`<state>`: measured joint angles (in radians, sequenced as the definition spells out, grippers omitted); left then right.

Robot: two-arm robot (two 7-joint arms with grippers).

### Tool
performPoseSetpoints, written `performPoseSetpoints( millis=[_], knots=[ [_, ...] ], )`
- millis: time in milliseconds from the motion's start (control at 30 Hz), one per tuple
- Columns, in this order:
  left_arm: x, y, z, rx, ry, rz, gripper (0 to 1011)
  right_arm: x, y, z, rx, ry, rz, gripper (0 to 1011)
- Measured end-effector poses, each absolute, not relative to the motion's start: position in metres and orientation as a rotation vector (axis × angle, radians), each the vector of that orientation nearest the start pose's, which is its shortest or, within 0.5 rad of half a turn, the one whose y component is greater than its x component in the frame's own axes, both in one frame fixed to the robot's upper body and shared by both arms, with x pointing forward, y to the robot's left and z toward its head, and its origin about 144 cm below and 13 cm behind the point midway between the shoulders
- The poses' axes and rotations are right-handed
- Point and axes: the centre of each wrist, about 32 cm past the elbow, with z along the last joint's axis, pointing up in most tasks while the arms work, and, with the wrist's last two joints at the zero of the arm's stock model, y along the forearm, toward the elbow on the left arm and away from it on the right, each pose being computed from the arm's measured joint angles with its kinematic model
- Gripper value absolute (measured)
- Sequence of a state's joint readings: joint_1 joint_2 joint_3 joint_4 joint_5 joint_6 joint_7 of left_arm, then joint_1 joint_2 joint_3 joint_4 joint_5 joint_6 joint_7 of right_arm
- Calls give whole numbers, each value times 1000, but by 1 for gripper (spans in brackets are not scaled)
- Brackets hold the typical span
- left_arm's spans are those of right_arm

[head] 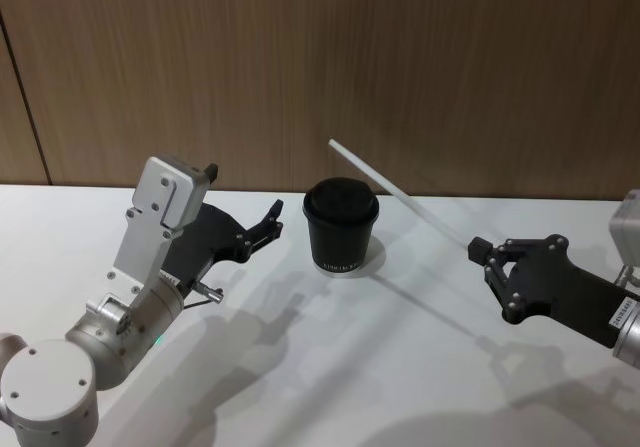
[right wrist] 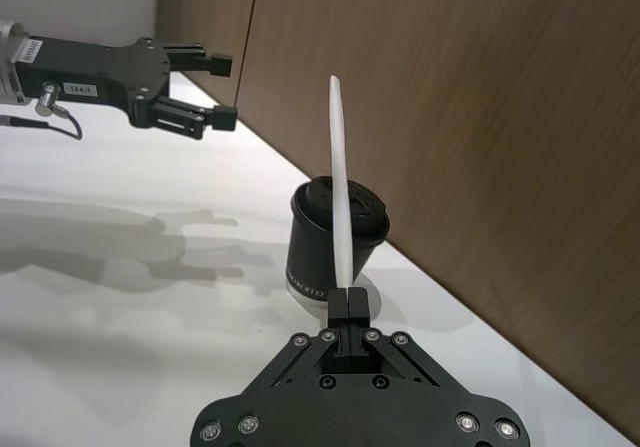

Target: Pick up the straw with one hand, pass it to the other hand, and insert it into the cup.

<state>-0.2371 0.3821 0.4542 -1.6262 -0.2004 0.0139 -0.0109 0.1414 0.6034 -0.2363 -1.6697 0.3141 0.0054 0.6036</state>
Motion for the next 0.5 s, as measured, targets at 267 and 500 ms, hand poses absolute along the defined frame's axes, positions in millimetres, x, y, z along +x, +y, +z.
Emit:
performPoseSetpoints(
  millis=[267,500],
  knots=[
    [492,198,1204,61,-268,1124,1003,486,-312,1226,-203,-247,-709,1],
    [492,198,1204,61,-267,1123,1003,487,-309,1226,-199,-247,-702,1]
  ],
)
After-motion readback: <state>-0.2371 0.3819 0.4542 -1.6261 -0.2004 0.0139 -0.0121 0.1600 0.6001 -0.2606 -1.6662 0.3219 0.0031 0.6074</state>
